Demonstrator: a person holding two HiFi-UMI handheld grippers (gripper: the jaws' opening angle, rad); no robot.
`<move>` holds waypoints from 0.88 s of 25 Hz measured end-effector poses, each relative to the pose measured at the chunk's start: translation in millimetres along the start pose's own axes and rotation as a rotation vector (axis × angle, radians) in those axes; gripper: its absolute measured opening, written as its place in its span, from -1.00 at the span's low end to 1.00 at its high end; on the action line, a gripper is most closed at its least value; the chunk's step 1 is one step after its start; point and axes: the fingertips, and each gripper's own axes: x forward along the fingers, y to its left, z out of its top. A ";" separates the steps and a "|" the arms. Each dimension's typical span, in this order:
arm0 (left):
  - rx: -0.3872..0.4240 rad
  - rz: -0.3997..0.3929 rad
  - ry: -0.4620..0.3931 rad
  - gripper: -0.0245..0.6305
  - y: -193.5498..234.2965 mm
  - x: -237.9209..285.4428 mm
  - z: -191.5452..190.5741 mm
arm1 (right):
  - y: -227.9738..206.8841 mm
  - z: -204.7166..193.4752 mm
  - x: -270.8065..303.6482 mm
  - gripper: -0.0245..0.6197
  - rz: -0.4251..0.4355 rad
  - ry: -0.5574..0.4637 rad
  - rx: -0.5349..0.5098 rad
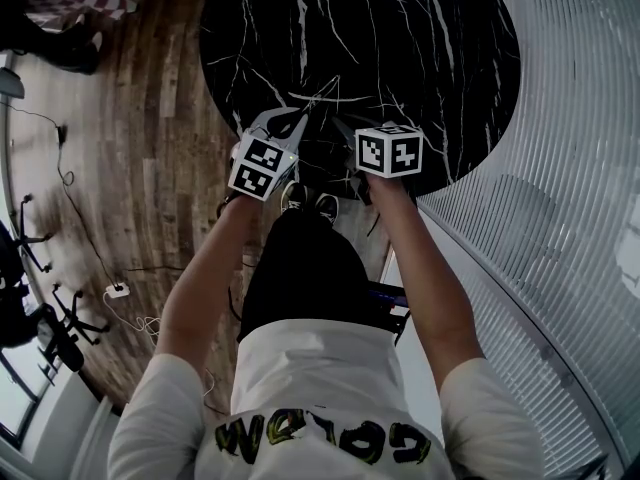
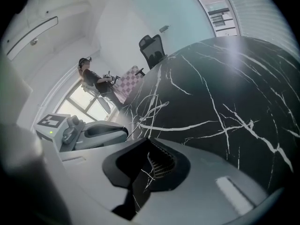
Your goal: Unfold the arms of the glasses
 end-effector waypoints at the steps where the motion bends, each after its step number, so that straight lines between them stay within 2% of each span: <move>1: 0.000 0.000 -0.005 -0.90 -0.1 -0.1 0.3 | -0.5 -0.1 -0.5 -0.88 -0.002 0.003 -0.003; 14: -0.013 -0.005 0.019 -0.90 -0.1 -5.9 -1.7 | -13.1 -6.6 -6.8 -0.91 -0.036 0.072 -0.022; 17: -0.018 -0.011 0.032 -0.90 -1.8 -7.2 -3.5 | -11.8 -9.4 -7.8 -0.90 -0.017 0.086 -0.024; 22: -0.022 -0.019 0.041 -0.90 -5.4 -7.9 -4.5 | -16.9 -12.0 -12.2 -0.90 -0.031 0.120 -0.072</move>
